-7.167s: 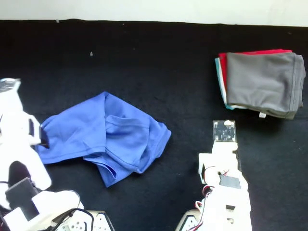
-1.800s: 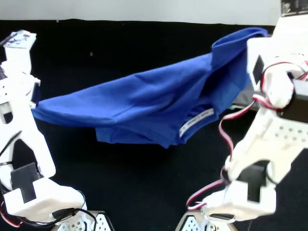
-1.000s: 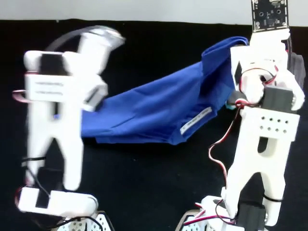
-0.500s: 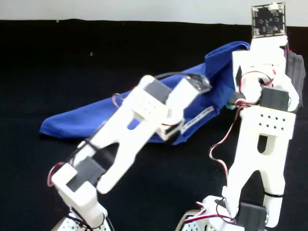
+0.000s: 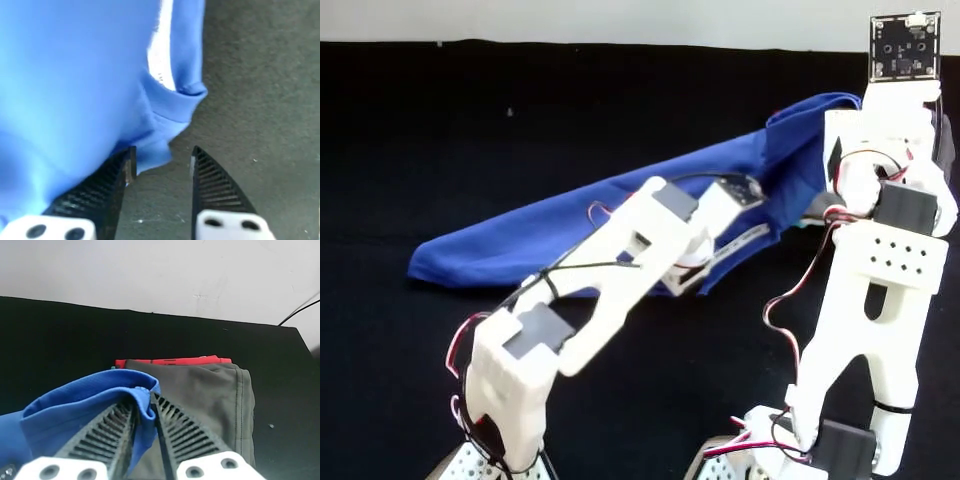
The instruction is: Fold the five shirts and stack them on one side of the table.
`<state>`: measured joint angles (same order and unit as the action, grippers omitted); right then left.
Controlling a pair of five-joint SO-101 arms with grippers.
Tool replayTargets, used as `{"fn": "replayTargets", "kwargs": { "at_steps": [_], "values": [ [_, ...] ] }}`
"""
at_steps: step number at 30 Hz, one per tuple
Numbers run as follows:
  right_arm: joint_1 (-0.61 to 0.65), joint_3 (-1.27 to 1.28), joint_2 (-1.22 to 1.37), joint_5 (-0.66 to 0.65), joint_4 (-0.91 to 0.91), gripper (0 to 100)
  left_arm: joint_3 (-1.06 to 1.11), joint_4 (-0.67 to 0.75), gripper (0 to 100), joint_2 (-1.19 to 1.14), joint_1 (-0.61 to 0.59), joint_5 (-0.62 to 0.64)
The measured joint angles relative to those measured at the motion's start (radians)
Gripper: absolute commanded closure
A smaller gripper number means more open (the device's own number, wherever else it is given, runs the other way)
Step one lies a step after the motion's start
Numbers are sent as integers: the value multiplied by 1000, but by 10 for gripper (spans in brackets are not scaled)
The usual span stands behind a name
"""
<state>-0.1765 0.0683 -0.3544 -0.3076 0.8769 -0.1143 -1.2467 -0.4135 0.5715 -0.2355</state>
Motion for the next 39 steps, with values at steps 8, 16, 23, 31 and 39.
{"fn": "replayTargets", "kwargs": {
  "at_steps": [8, 16, 23, 31, 39],
  "values": [
    [0, 0, 0, 0, 0, 992, 0, 11, 822, -9, -32, 0],
    [0, 64, 0, 0, -2, 992, 0, 20, 941, -9, -31, 0],
    [0, 69, 0, 0, -2, 992, -2, 35, 992, -9, -29, 0],
    [0, 69, 0, 0, -2, 992, -133, -126, 992, 49, -55, -2],
    [-3, 68, 0, 0, -37, 992, -396, -420, 992, 249, -210, -2]
  ]
}}
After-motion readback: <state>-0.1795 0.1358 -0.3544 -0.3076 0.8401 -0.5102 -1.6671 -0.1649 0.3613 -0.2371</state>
